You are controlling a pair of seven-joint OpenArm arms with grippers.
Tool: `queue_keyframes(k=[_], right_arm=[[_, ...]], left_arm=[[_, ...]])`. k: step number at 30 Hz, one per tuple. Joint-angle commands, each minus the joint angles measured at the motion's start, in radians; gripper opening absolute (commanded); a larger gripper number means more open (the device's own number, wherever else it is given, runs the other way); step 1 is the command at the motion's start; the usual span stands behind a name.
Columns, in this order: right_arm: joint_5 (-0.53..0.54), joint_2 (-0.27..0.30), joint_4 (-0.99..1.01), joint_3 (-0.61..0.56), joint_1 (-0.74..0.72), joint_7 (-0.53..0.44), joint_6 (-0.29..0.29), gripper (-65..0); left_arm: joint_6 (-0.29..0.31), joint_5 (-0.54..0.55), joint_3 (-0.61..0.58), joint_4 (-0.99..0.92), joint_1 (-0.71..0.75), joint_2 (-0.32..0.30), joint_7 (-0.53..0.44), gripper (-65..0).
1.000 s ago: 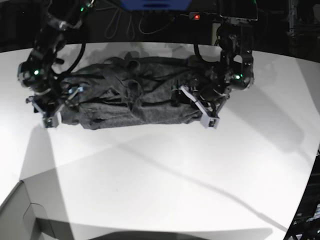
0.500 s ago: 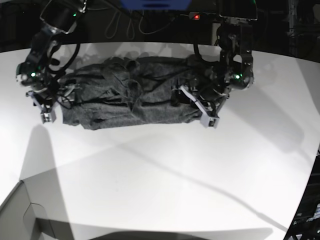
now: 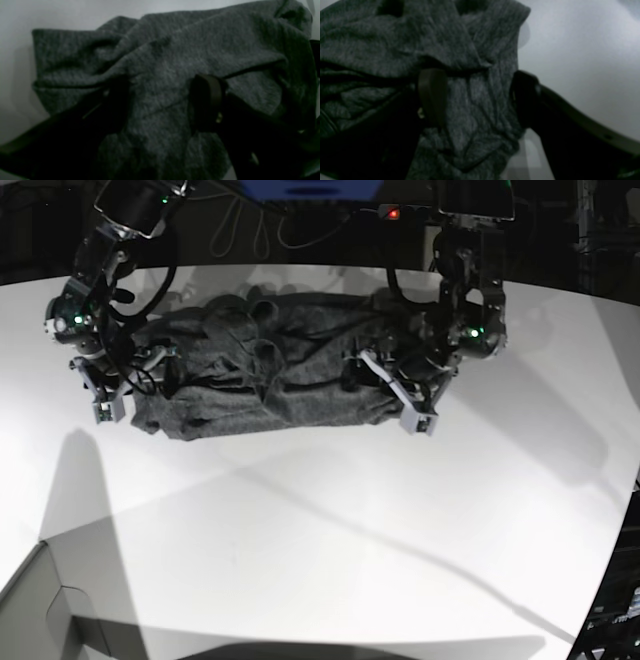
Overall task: Layout the t-shirt on the table in an organized manner, then fold the t-shirt properly
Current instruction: 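Grasp both ends of the folded bundle with both grippers, then fold the bundle end with the right gripper toward the left gripper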
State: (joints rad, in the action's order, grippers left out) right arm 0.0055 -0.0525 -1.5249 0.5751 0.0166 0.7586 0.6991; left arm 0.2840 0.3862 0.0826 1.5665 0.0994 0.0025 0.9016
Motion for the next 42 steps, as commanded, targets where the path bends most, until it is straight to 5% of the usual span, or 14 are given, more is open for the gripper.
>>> queue_keyframes(k=[1, 16, 20, 31, 42], right_arm=[[-0.006, 0.004, -0.007, 0.001, -0.011, 0.022, -0.001, -26.9], [0.0, 0.004, -0.003, 0.003, -0.099, 0.186, -0.001, -27.3], [0.121, 0.01, 0.001, 0.0, -0.089, 0.187, -0.001, -28.5], [0.146, 0.006, 0.001, -0.002, -0.088, 0.187, -0.001, -65.0], [0.149, 0.001, -0.095, 0.0, -0.086, 0.187, -0.001, -65.0]], left_arm=[[0.002, 0.01, -0.002, 0.013, -0.011, 0.001, -0.005, -25.6], [0.002, 0.01, -0.002, 0.015, -0.011, 0.0, -0.005, -25.6], [0.002, 0.01, -0.002, 0.016, -0.011, -0.002, -0.005, -25.6], [0.002, 0.01, -0.002, 0.018, -0.011, -0.003, -0.005, -25.6], [0.007, 0.02, 0.006, 0.111, -0.013, 0.004, -0.005, -25.6]])
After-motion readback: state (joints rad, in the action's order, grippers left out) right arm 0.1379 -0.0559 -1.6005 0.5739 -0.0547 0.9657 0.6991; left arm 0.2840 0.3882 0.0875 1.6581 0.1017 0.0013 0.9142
